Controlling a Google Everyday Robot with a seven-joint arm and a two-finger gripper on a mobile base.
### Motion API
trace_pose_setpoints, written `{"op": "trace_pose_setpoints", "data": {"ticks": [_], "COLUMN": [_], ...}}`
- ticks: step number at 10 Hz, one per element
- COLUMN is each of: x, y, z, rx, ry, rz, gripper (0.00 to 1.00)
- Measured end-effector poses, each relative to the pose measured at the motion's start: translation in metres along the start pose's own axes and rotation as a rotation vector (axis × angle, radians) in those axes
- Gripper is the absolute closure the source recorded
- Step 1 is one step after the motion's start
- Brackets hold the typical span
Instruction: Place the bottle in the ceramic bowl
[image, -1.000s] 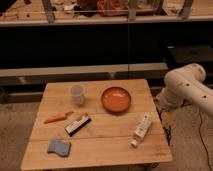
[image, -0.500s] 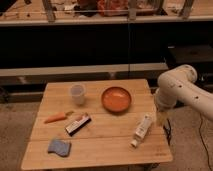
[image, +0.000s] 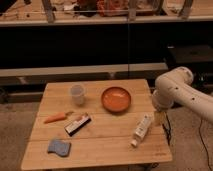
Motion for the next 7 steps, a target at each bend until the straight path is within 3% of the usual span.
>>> {"op": "trace_pose_setpoints", "data": {"ticks": [7], "x": [-0.006], "y": [-0.003], "z": [0.019], "rx": [0.001], "ry": [-0.021], "rz": [-0.069], "gripper": [0.2]}}
